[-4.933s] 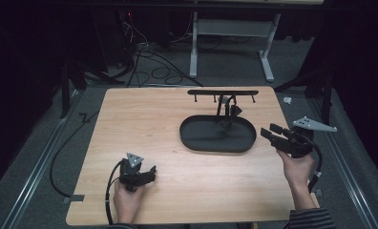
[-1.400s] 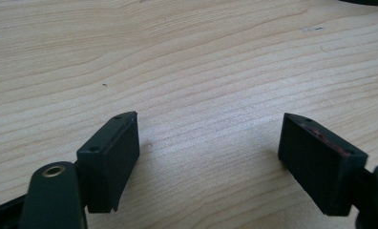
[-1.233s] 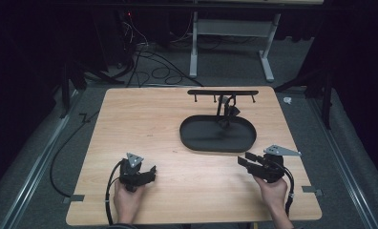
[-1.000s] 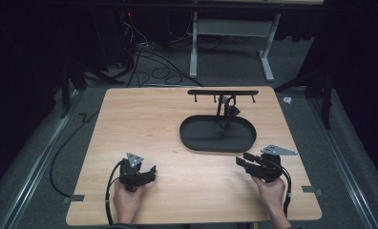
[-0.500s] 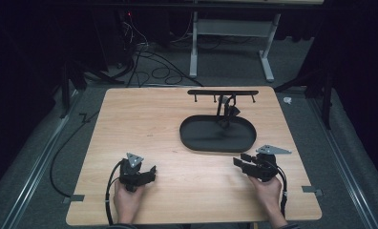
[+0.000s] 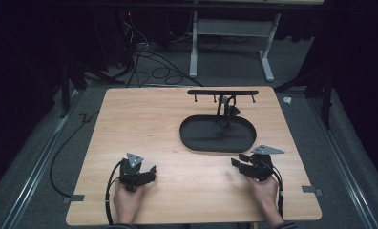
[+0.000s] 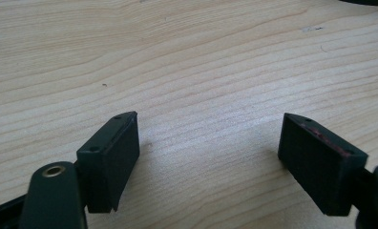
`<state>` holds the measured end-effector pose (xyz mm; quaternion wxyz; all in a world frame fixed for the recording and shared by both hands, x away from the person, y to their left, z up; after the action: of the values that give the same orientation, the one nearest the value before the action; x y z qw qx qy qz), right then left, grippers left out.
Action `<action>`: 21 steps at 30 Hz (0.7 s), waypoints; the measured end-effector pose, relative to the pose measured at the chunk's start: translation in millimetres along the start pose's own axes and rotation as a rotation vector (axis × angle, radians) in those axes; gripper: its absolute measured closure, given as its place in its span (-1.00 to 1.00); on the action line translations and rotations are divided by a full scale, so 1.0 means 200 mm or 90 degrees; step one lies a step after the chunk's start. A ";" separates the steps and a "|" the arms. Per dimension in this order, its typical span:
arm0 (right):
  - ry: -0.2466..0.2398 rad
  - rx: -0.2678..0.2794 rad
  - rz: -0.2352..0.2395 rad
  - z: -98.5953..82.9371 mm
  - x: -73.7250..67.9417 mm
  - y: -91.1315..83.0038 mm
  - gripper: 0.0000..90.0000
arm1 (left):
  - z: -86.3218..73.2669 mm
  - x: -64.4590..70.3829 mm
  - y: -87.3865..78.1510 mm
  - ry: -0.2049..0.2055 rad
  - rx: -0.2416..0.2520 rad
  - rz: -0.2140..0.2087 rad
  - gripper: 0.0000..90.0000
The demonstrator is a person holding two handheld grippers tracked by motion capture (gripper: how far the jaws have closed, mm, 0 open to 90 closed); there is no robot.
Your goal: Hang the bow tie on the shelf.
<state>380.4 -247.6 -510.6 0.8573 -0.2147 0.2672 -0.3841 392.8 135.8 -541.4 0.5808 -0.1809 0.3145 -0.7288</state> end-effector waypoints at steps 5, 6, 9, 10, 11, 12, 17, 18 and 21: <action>-0.010 -0.006 -0.019 0.00 0.01 0.02 0.25 | 0.00 0.00 0.00 0.001 -0.001 0.000 -0.51; -0.013 -0.010 -0.023 0.00 0.02 0.03 0.25 | 0.00 0.00 0.00 0.000 0.000 0.000 -0.51; -0.020 -0.016 -0.031 -0.01 0.02 0.05 0.25 | 0.00 0.00 0.00 0.001 0.000 0.000 -0.51; -0.021 -0.018 -0.032 -0.01 0.02 0.05 0.25 | 0.00 0.00 0.00 0.002 -0.001 0.000 -0.51; -0.022 -0.018 -0.034 -0.01 0.02 0.06 0.25 | 0.00 0.00 0.00 0.002 -0.001 0.000 -0.51; -0.026 -0.019 -0.036 -0.01 0.02 0.06 0.25 | 0.00 0.00 0.00 0.002 -0.001 0.000 -0.51; -0.037 -0.029 -0.047 -0.01 0.01 0.09 0.24 | 0.00 0.00 0.00 0.001 -0.001 0.000 -0.51; -0.041 -0.030 -0.051 -0.01 0.01 0.10 0.24 | 0.00 0.00 0.00 0.002 -0.001 0.000 -0.51; -0.050 -0.036 -0.058 -0.01 0.01 0.11 0.23 | 0.00 0.00 0.00 0.002 -0.001 0.000 -0.51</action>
<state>392.0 -236.8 -526.1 0.8422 -0.2660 0.2341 -0.4064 392.8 135.9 -541.4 0.5801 -0.1805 0.3156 -0.7289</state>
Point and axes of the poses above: each handheld gripper's, and its own axes: y roughly forward along the jaws, z roughly out of its top, x roughly to its right, the point moved 5 cm from there along y, roughly forward along the jaws, and after that the axes turned 10 degrees about z, right-handed, at the moved point
